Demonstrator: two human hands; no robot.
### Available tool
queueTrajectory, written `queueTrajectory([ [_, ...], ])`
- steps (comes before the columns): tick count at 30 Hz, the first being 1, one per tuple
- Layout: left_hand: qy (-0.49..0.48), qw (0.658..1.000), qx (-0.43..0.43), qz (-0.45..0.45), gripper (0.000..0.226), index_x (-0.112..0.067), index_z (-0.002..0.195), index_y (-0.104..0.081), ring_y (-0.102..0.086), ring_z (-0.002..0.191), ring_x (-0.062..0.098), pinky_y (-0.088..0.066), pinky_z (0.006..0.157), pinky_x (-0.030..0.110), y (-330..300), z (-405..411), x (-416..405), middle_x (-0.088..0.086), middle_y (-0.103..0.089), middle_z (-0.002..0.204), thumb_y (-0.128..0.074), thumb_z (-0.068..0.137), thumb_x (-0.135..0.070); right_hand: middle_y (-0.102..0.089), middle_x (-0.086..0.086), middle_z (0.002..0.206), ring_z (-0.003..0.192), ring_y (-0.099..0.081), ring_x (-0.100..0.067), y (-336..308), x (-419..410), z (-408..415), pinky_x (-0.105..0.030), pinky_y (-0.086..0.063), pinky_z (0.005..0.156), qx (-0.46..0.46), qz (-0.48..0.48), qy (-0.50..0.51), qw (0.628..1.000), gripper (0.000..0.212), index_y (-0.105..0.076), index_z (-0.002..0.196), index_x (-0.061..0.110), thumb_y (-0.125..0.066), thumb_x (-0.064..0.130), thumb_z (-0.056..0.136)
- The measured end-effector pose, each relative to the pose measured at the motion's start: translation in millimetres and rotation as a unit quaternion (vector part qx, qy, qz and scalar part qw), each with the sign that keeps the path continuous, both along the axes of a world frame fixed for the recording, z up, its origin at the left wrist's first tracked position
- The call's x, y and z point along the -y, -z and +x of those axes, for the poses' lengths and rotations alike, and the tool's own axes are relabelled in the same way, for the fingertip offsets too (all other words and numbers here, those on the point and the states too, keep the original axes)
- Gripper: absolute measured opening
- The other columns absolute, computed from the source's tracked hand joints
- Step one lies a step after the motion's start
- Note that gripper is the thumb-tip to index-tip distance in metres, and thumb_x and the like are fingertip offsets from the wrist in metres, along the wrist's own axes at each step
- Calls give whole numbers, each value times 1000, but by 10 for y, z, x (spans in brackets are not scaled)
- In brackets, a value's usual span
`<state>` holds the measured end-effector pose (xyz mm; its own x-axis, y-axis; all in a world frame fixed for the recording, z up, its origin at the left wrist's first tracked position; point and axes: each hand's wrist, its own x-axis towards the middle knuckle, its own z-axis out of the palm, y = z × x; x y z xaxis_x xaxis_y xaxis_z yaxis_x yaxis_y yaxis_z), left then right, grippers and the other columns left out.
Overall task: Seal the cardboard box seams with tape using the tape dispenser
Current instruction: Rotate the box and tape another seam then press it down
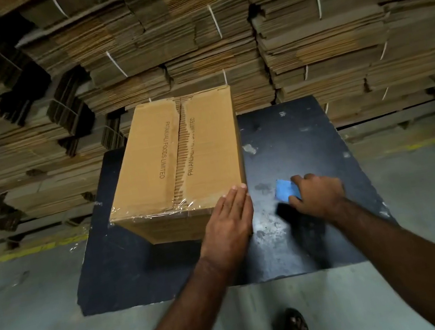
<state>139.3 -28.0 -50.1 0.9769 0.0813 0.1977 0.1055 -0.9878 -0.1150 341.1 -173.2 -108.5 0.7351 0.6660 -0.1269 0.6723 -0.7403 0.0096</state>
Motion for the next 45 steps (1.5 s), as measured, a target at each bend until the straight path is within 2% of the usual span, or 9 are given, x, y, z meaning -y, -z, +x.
queueTrajectory([
  [8,-17,999,-32,17,75,-4,138,-56,-35,144,38,-25,117,46,41,-15,38,25,-35,155,-80,67,-11,-68,-11,105,90,-68,-29,679,94,-469,-36,-53,71,-43,20,72,996,52,-42,134,13,-52,12,83],
  [12,24,989,-19,-143,79,-18,150,-45,-17,152,31,-15,124,44,-53,-140,-100,17,-22,163,-66,74,-15,-65,-9,115,102,-64,-28,559,96,-564,-35,-50,78,-71,31,100,992,55,-40,133,18,-57,23,82],
  [17,-76,941,136,-299,64,-12,143,-53,-37,143,15,-20,121,24,-264,-549,-377,6,-43,155,-62,80,-12,-51,-12,118,103,-56,-33,74,-3,-602,-39,-47,72,-77,101,139,982,50,-52,125,18,-64,42,84],
  [21,-246,879,267,-309,35,-9,119,-68,-61,114,17,-50,101,35,-310,-966,-953,5,-68,121,-62,87,-20,-55,-11,112,98,-59,-35,-449,-356,-777,-38,-46,72,-59,358,72,929,31,-63,112,16,-69,27,84],
  [23,-340,811,322,-352,18,-12,104,-71,-65,94,16,-54,84,31,-342,-1129,-1221,3,-71,101,-64,90,-20,-56,-6,108,93,-60,-29,-747,-667,-956,-33,-44,70,-47,424,-2,904,26,-64,110,17,-69,23,86],
  [29,-494,527,329,-608,25,-9,90,-68,-64,73,20,-56,71,34,-82,-1347,-1900,4,-69,76,-66,94,-33,-65,-2,108,102,-59,-21,-1103,-1858,-1734,-31,-45,90,-106,387,-187,897,25,-70,107,15,-65,28,86],
  [32,-489,453,287,-688,38,0,98,-66,-61,64,17,-54,56,27,58,-1354,-2112,8,-64,74,-62,97,-37,-68,-4,111,105,-60,-22,-991,-2366,-2018,-29,-40,96,-97,338,-224,909,30,-71,111,13,-62,30,87],
  [40,-409,385,194,-804,36,-7,80,-63,-57,59,20,-47,60,29,147,-1342,-2359,7,-61,65,-52,102,-33,-69,-12,104,99,-61,-30,-645,-2884,-2321,-38,-48,91,-43,288,-194,937,27,-67,102,6,-57,28,91],
  [45,-350,421,205,-811,18,-13,83,-58,-52,57,17,-42,59,29,265,-1409,-2455,6,-59,70,-56,100,-19,-65,-5,100,96,-59,-26,-567,-2964,-2436,-41,-50,84,4,266,-158,951,27,-64,99,13,-49,35,93],
])
